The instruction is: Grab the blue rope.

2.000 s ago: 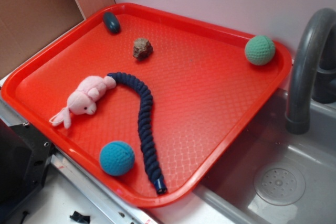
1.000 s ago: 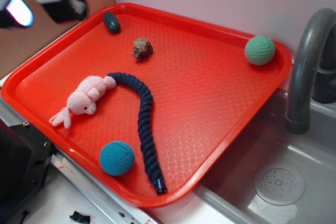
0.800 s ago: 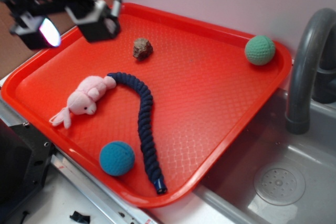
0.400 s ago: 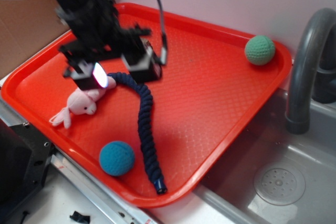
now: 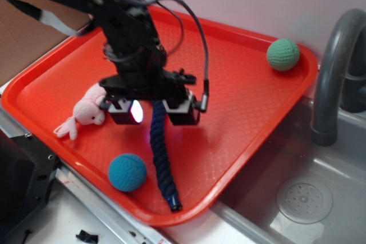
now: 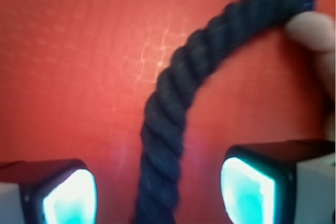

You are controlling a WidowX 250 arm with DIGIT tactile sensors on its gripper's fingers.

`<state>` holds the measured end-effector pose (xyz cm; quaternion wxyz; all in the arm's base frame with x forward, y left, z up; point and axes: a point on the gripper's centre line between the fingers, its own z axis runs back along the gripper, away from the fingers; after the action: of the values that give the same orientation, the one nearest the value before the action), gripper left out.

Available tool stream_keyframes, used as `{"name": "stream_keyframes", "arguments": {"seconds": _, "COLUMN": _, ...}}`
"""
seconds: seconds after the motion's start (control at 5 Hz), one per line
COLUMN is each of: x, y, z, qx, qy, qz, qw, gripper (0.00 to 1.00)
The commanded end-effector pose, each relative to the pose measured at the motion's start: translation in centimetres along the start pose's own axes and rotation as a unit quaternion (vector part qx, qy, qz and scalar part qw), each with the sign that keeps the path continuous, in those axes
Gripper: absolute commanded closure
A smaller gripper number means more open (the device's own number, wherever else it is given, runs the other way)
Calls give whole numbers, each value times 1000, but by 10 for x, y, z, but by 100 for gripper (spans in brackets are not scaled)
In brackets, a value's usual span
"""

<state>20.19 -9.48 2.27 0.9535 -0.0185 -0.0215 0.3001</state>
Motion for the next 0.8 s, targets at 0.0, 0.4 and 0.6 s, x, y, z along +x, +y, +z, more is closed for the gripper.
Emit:
{"name": "stream_keyframes", "arguments": {"seconds": 0.0, "x": -2, "y": -11, "z": -15, "qx": -14, "qy": 4, "qz": -37, "qw": 999, "gripper": 15}}
{"name": "stream_keyframes", "arguments": {"seconds": 0.4, "x": -7, "y": -10, "z": -15, "qx": -4, "qy": 0, "qz": -32, "qw": 999, "gripper": 100}}
{"name": "stream_keyframes", "arguments": {"seconds": 0.6, "x": 7, "y": -4, "z": 10, "qx": 15, "qy": -6, "qz": -57, "qw": 998, "gripper": 100}}
